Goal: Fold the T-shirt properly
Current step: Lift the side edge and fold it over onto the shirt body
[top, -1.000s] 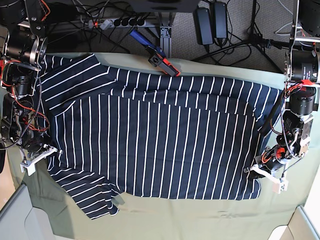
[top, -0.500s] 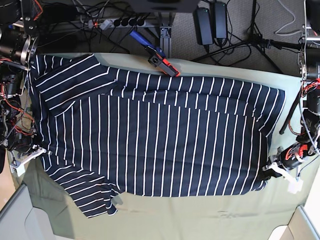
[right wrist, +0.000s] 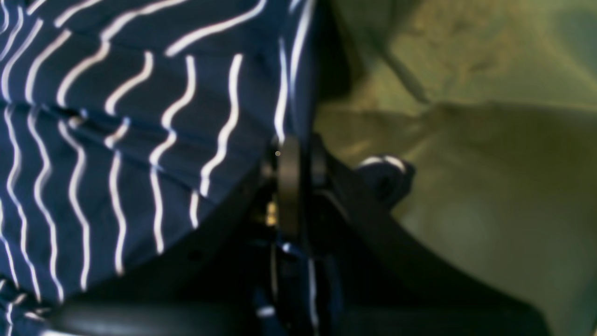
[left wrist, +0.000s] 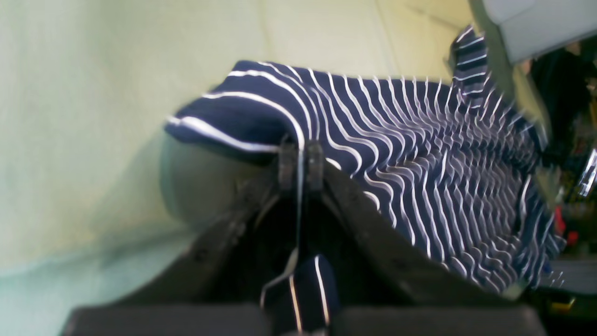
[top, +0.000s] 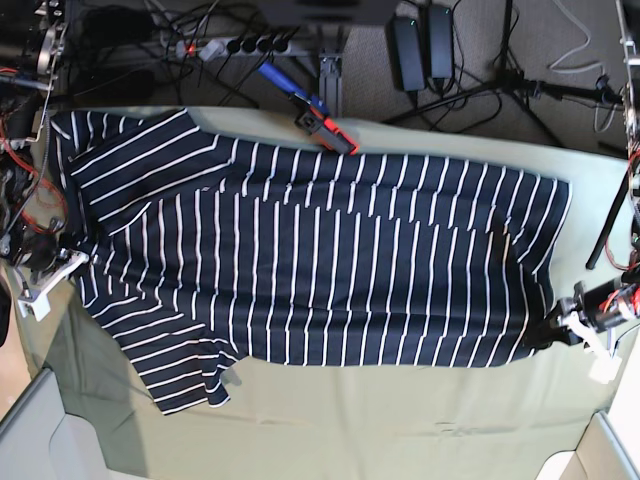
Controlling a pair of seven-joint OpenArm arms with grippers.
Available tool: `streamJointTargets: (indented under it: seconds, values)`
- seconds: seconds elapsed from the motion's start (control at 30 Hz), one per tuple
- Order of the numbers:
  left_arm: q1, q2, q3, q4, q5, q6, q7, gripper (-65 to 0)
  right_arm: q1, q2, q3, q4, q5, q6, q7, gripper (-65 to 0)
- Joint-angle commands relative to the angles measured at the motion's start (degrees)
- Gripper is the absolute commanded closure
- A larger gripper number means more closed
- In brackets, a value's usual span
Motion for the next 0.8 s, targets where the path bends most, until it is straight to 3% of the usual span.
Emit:
streamJointTargets:
  seconds: [0.0,0.23,0.57,0.77]
  values:
    - [-0.2,-1.8,-0.4,3.4,-1.4,-1.2,-0.9,0.0,0.1,1.9,0.9,1.8,0.4,2.9,0.7,0.0]
    - [7.3,-5.4,-0.4,14.3,-1.2,-1.2,-0.6,0.0,-7.0,4.0,5.4,7.0,2.4,2.9,-1.5,0.0]
    - [12.5,-7.8,-0.5,14.9,-1.4,-1.2,1.8,0.0,-16.0,4.8,14.9,10.1,6.5,4.1,-2.3,0.0]
    - [15.6,-8.2,-0.5,15.4,-3.7,-1.2,3.9,0.0,-18.4,4.7,16.5,10.0,7.0,4.4,-2.7,0.0]
